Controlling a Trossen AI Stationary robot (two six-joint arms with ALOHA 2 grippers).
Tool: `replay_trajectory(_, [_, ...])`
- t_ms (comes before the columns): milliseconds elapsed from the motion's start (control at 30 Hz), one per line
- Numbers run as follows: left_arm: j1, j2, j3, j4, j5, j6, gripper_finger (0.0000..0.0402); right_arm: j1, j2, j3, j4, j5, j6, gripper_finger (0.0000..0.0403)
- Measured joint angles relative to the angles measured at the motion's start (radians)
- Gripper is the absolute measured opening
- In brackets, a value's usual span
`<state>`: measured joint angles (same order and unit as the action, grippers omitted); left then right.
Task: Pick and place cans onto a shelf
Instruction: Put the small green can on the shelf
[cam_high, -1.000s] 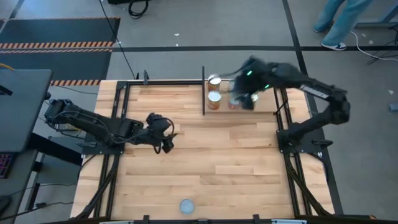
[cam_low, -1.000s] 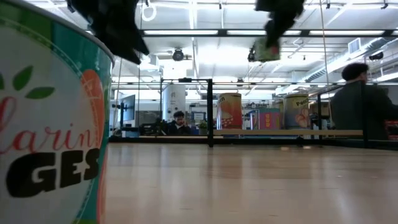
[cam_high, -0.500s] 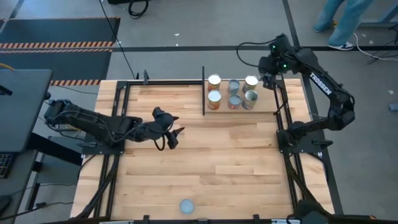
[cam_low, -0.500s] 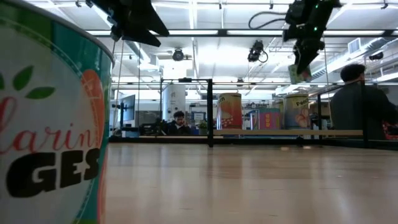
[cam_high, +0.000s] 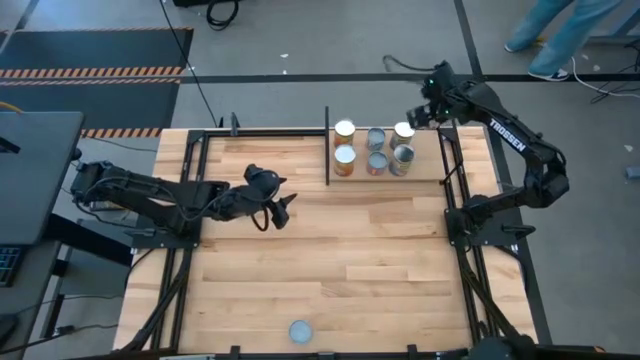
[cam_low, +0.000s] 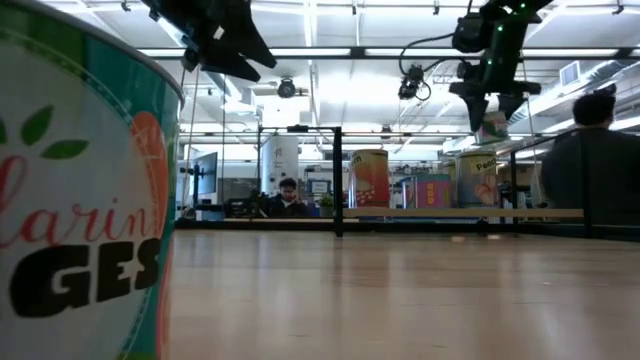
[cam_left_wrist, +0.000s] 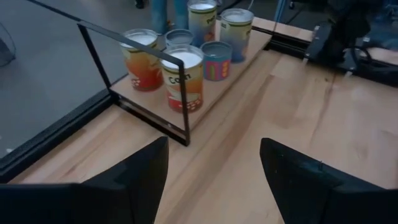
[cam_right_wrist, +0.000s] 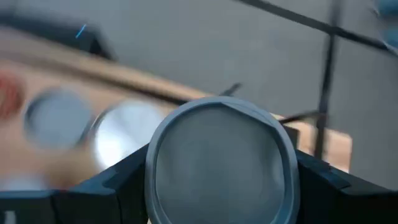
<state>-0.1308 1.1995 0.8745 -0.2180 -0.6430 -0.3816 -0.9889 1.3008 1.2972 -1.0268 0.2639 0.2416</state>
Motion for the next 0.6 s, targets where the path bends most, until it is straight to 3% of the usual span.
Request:
replay_trajectory(233, [0.024,0.000,0.000,-0.002,-0.001,0.064,0.0259,0.082,0.031,0.000,-0.016,0.240,0.516,0.0283])
replay_trajectory(367, [0.030,0.000,0.000,-0.003,-0.007,0.077,0.0259,0.123,0.043,0.000,-0.042,0.329,0.945,0.0283])
replay_trajectory(467, [0.030,0.000,0.000,-0.002,-0.009,0.145,0.0259,0.138,0.054,0.000,-0.044,0.358,1.277,0.0283])
replay_trajectory(600, [0.030,0.000,0.000,-0.001,-0.008,0.239,0.0259,0.136,0.096,0.000,-0.081,0.366,1.487,0.0283])
